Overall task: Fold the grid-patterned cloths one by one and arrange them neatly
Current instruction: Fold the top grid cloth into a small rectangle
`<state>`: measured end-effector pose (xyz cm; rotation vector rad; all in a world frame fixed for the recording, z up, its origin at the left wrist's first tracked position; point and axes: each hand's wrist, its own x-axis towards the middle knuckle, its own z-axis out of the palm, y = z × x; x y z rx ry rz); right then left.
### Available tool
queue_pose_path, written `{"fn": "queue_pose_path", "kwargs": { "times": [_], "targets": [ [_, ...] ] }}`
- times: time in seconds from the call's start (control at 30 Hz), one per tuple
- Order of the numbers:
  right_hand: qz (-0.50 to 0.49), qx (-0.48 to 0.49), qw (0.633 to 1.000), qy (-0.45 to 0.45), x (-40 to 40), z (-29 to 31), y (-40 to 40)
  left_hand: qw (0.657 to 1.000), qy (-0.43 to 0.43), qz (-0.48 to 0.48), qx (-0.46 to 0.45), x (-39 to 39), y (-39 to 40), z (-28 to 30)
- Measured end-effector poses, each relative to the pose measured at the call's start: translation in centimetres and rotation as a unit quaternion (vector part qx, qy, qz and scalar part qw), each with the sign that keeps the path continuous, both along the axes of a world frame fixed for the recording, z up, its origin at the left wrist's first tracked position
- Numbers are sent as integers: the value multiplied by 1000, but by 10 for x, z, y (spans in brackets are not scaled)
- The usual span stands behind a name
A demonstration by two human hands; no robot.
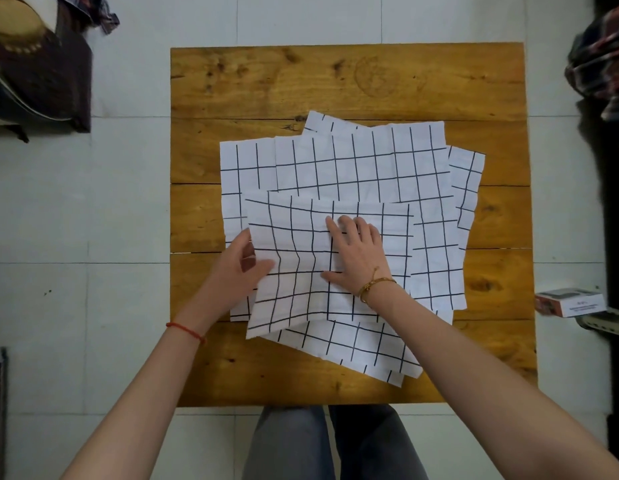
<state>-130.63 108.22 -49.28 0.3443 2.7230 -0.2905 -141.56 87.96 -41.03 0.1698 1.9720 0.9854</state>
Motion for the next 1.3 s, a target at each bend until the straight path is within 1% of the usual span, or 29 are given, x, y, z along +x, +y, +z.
{"fn": "queue_pose_path", "kwargs": {
  "times": [0.1,0.2,0.3,0.33,0.37,0.4,0.47,0.53,0.57,0.6,0.63,0.67,0.7,0.73,0.77,0.8,0.87,0.9,0.97,1.07,1.13,1.23,1.3],
  "targets": [
    [11,1,1000,9,-3,-3,-7,999,-2,-47,20,10,17,17],
    [22,19,999,14,-5,-8,-9,995,25,-93,7,24,41,22],
    [42,15,998,49,-4,-3,-7,993,48,-104,38,36,63,22],
    [58,19,998,35,-3,-1,-6,991,55,-112,52,40,69,21],
    [83,30,996,-6,-2,0,-5,989,60,-118,64,44,76,20],
    [110,55,991,-52,-1,-3,-3,988,63,-122,72,47,82,19],
    [145,107,977,-115,4,-12,3,987,70,-127,72,53,93,13],
    [136,116,977,-118,9,-15,10,987,64,-129,74,60,102,6],
    [99,83,988,-84,13,-10,15,987,57,-127,76,63,106,2],
    [38,31,998,-31,17,-6,21,988,50,-125,76,66,109,-2],
    [-29,-25,999,38,22,1,28,989,45,-123,73,68,112,-7],
    [-89,-46,989,111,28,5,35,989,41,-121,74,71,116,-11],
    [-149,-46,976,154,36,8,42,989,34,-117,78,74,119,-15],
    [-206,-54,962,172,43,8,50,990,22,-112,86,76,121,-20],
    [-269,-85,943,175,49,8,55,990,7,-107,92,79,124,-23],
    [-333,-133,918,171,54,7,59,990,-11,-104,95,82,126,-26],
    [-436,-236,853,165,58,9,64,990,-31,-106,85,86,128,-32],
    [-453,-257,839,159,58,9,65,990,-26,-112,76,87,127,-35],
    [-454,-267,840,130,57,7,66,989,32,-134,48,88,121,-40],
    [-449,-244,854,100,53,1,67,969,198,-146,-15,80,101,-51],
    [-454,-225,857,91,51,-1,67,947,282,-145,-51,70,89,-58],
    [-463,-210,856,90,50,0,64,917,317,-208,-123,55,78,-66],
    [-450,-203,865,93,52,-1,61,896,329,-256,-156,49,74,-70]
  ]
}}
